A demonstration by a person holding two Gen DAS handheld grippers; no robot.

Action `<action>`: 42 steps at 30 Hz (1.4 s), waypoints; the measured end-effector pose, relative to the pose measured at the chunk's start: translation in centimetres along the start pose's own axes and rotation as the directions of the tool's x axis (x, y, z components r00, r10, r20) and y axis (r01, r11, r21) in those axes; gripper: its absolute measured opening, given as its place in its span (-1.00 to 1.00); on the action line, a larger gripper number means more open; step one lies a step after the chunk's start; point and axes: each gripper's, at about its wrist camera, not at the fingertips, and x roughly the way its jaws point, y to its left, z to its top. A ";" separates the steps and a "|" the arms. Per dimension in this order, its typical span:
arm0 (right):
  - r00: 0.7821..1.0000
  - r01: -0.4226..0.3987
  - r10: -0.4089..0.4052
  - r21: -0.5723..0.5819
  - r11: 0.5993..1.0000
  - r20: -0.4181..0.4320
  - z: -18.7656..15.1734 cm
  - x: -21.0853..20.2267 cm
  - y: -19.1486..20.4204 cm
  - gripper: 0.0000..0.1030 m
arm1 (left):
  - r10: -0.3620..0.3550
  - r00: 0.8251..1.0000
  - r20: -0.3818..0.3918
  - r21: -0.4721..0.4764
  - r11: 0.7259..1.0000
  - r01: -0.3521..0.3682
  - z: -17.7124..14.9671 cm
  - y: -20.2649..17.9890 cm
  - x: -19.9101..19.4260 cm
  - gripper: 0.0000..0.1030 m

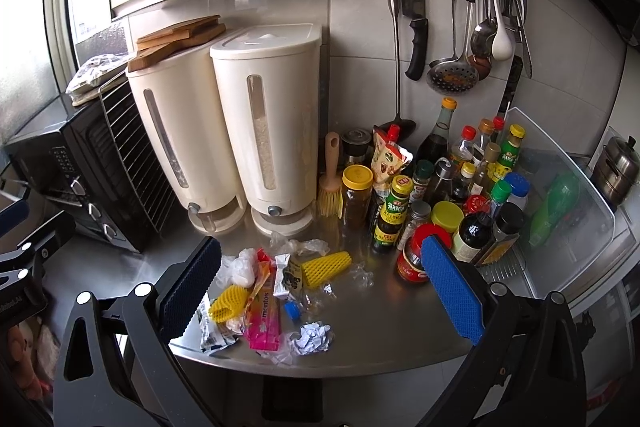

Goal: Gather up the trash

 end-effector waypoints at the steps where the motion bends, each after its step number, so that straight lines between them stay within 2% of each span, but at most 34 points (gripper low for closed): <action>1: 1.000 0.001 -0.001 0.002 1.000 0.000 -0.1 0.0 0.0 0.94 | -0.001 1.000 0.000 -0.001 1.000 0.001 0.0 0.1 0.0 0.84; 33: 1.000 0.012 -0.012 -0.002 1.000 -0.006 -0.2 0.4 0.0 0.94 | 0.007 1.000 -0.001 0.001 1.000 -0.007 -0.1 0.4 0.2 0.84; 38: 1.000 0.012 -0.012 -0.003 1.000 -0.028 -0.7 1.4 -0.2 0.94 | -0.016 1.000 -0.020 -0.010 1.000 0.016 -0.4 0.7 1.0 0.84; 42: 0.999 0.026 -0.026 -0.005 1.000 -0.047 -1.4 2.6 -0.3 0.94 | 0.021 0.999 -0.037 0.017 1.000 -0.020 -1.2 0.3 2.3 0.84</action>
